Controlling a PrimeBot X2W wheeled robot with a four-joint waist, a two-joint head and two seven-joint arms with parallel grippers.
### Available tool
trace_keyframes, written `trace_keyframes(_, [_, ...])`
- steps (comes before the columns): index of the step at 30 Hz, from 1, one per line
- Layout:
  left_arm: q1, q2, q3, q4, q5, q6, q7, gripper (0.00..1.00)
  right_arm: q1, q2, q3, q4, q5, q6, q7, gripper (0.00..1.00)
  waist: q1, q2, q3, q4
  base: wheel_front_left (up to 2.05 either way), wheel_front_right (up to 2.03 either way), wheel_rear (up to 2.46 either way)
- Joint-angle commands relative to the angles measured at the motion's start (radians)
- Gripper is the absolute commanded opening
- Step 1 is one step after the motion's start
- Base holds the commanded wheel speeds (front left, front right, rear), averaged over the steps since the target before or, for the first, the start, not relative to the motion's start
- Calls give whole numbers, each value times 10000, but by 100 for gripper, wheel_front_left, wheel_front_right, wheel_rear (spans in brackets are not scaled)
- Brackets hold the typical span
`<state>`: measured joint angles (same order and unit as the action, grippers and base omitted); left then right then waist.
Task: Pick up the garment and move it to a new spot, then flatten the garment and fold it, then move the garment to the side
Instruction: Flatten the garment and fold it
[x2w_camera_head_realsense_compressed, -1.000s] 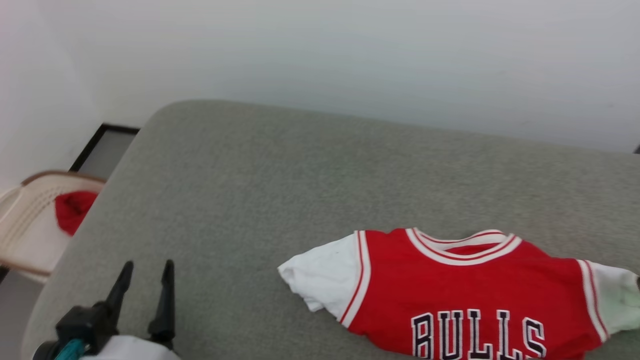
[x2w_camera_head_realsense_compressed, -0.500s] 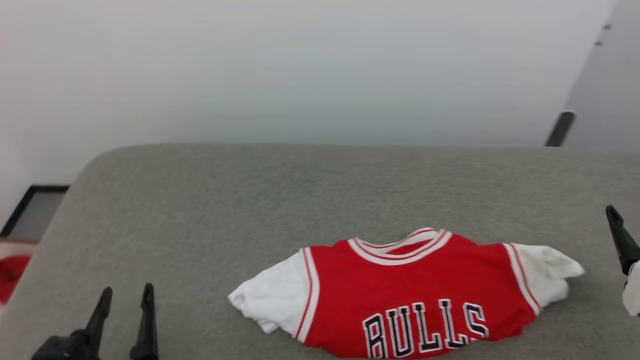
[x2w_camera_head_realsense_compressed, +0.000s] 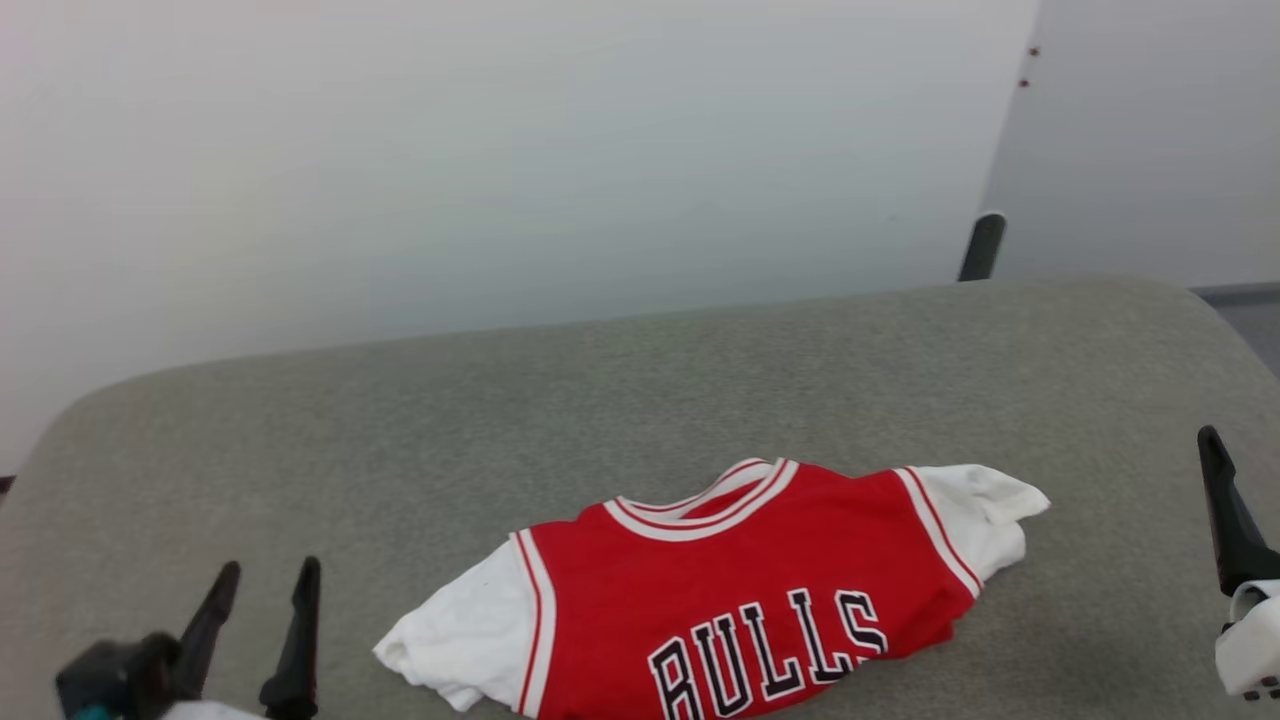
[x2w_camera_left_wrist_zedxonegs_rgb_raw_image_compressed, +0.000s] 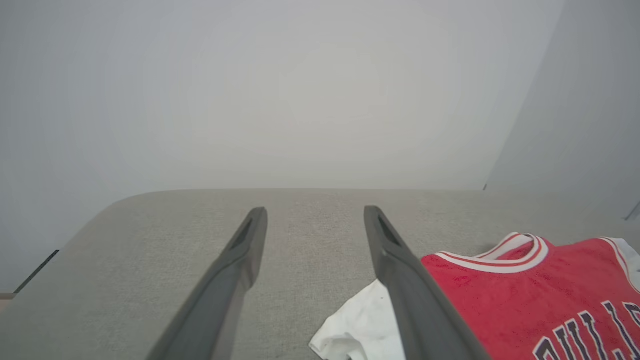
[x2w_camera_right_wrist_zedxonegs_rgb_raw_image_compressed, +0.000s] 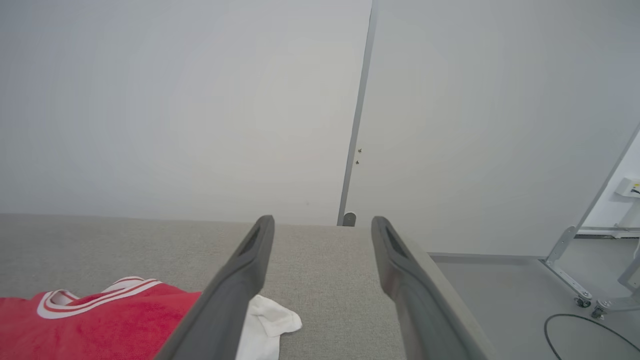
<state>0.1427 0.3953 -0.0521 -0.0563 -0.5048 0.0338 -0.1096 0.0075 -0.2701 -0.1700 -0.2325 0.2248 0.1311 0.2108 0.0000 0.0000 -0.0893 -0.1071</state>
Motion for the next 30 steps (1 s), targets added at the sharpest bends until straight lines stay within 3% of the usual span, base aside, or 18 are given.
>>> trace_keyframes(1, [-175,126,-25,-90,-224,-145,301,100,109,95,-16,-124,-85,-6,-47,100,0,0,22,-222,0,0,0])
trace_keyframes(6, [-676,504,-120,-182,-1065,-537,1850,100,208,340,-13,-342,-110,-6,42,100,0,0,94,-366,0,0,0])
trace_keyframes(10, [-1503,961,-350,14,-2156,-627,4266,100,141,463,78,-462,-122,-6,136,100,0,0,215,-469,0,0,0])
trace_keyframes(15, [-2652,1416,-708,829,-3247,109,7650,100,-130,477,227,-525,-65,-6,173,100,0,0,386,-627,0,0,0])
trace_keyframes(19, [-3345,1750,-1184,1382,-3390,574,9475,100,-215,449,314,-518,-2,-6,138,100,0,0,600,-774,0,0,0])
trace_keyframes(22, [-3715,1824,-1464,1710,-3355,699,10160,100,-288,400,327,-517,-6,-6,170,100,0,0,795,-872,0,0,0])
trace_keyframes(30, [-4372,1734,-1763,2848,-3339,586,10544,100,-498,334,336,-599,7,-6,183,100,0,0,1541,-1088,0,0,0])
